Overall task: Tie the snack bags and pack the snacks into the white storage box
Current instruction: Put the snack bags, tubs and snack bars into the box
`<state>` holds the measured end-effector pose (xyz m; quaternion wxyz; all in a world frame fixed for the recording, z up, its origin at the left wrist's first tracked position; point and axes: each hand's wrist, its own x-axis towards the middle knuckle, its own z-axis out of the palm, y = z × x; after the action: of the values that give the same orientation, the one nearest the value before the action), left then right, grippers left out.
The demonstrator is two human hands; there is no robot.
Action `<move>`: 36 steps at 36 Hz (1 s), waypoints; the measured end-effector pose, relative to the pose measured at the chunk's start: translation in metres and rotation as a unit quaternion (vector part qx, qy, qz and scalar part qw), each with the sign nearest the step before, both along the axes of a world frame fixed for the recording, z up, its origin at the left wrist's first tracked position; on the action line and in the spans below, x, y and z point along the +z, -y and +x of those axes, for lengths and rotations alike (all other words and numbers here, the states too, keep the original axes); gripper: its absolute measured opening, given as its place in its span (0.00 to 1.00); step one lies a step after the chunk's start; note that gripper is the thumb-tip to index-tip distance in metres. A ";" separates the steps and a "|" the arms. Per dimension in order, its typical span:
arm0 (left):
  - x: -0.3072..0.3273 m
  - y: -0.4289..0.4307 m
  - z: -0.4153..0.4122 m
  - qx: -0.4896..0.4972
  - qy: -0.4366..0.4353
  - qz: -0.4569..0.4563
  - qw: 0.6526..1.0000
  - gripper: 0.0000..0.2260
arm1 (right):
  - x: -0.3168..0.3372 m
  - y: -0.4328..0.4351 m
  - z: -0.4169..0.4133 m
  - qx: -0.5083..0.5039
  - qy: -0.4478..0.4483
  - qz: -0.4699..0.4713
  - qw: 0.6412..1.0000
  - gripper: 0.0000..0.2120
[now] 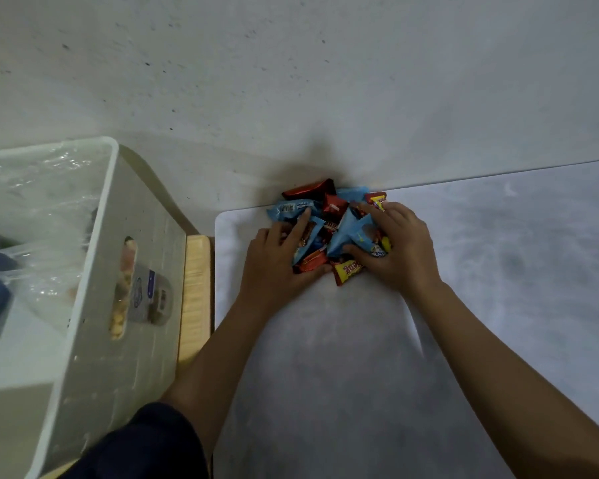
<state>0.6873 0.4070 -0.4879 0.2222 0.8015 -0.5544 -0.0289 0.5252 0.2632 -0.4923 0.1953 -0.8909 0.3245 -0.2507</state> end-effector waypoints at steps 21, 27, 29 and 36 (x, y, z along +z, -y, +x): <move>0.054 -0.056 -0.054 0.025 -0.323 -0.044 0.945 0.32 | 0.055 -0.091 -0.080 -0.268 0.132 0.114 0.948 0.11; 0.111 -0.072 -0.049 -0.014 -0.326 -0.089 0.941 0.33 | 0.112 -0.120 -0.064 -0.279 0.185 0.094 0.937 0.09; 0.134 -0.081 -0.036 -0.014 -0.348 -0.119 0.930 0.32 | 0.135 -0.130 -0.047 -0.279 0.203 0.098 0.934 0.06; 0.215 -0.122 0.018 -0.043 -0.355 -0.179 0.917 0.30 | 0.210 -0.174 0.038 -0.206 0.265 0.091 0.938 0.05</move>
<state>0.7054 0.5290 -0.2732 0.5423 0.6611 -0.4688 -0.2216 0.5629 0.4374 -0.2825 0.2986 -0.6842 0.4588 -0.4819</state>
